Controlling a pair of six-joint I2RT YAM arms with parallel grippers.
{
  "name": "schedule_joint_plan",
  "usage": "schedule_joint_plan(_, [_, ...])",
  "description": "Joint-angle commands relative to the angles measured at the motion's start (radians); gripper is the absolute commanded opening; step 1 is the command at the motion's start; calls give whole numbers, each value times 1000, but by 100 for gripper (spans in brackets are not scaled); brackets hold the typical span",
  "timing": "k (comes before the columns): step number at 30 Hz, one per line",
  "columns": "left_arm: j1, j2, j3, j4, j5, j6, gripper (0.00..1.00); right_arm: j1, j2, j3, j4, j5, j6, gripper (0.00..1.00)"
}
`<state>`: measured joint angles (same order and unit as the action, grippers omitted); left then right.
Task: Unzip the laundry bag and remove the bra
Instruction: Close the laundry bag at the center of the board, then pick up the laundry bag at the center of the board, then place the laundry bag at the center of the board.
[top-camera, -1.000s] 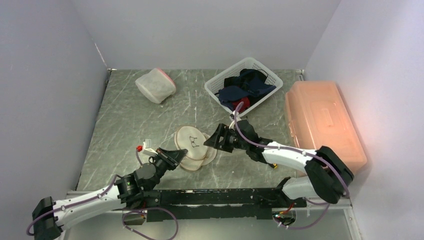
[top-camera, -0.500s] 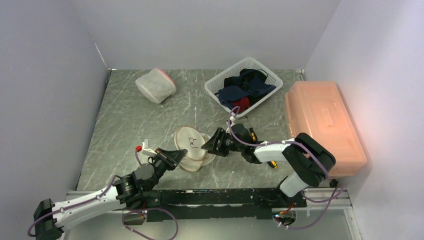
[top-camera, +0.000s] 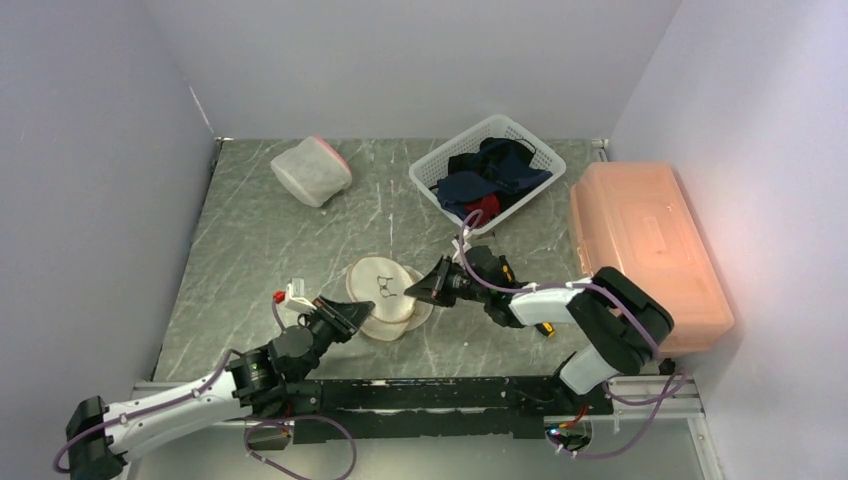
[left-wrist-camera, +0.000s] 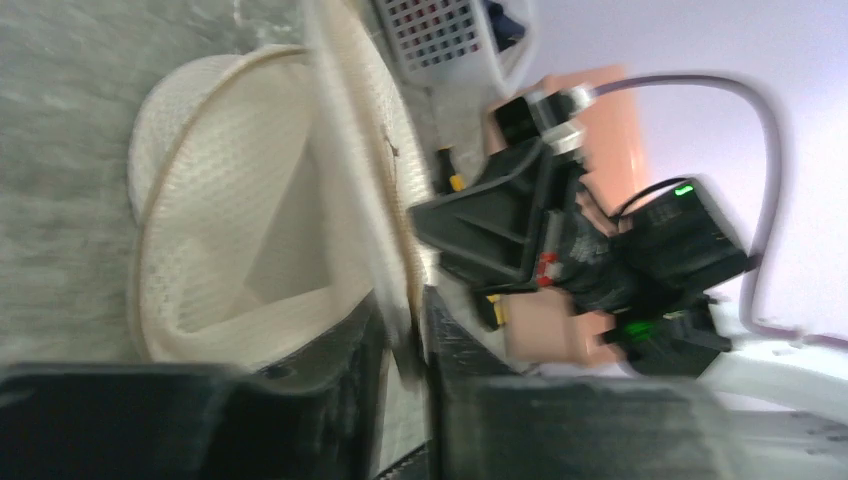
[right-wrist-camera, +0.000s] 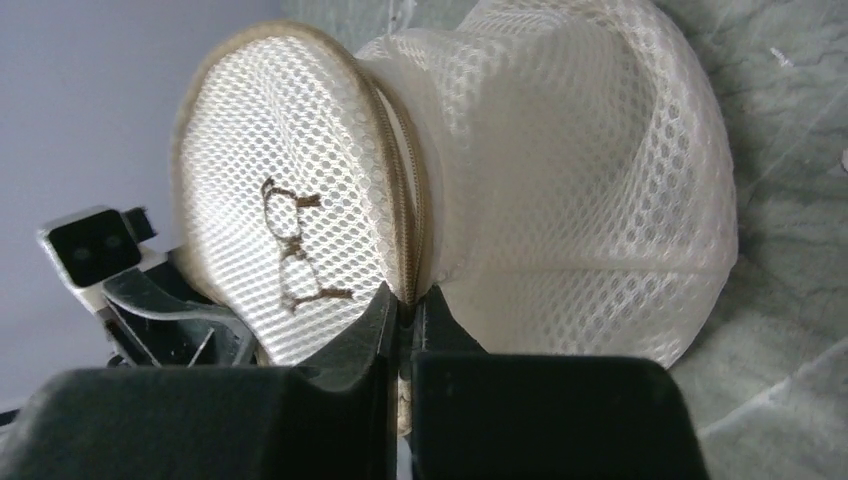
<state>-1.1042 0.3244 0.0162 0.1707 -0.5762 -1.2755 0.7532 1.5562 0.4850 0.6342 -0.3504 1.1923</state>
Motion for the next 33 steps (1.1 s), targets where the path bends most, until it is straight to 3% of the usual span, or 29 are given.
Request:
schedule_joint_plan(1, [3, -17, 168, -287, -5, 43, 46, -3, -158, 43, -166, 50, -117, 0])
schedule_joint_plan(3, [2, -24, 284, -501, -38, 73, 76, -6, -247, 85, -335, 115, -200, 0])
schedule_joint_plan(5, [2, -16, 398, -695, -87, 95, 91, -21, -322, 124, -461, 151, -270, 0])
schedule_joint_plan(10, [2, 27, 609, -1001, -184, 145, 92, -61, -396, 224, -641, 152, -373, 0])
schedule_joint_plan(15, [2, 85, 758, -1118, -273, 213, 91, -60, -382, 399, -819, 142, -472, 0])
schedule_joint_plan(26, [3, 142, 936, -1027, -402, 499, 91, -48, -215, 712, -626, -192, -404, 0])
schedule_joint_plan(30, [3, 150, 924, -999, -398, 506, 91, -67, -198, 623, -567, -213, -369, 0])
schedule_joint_plan(33, [3, 159, 862, -964, -360, 485, 91, -115, -177, 440, -471, -256, -324, 0])
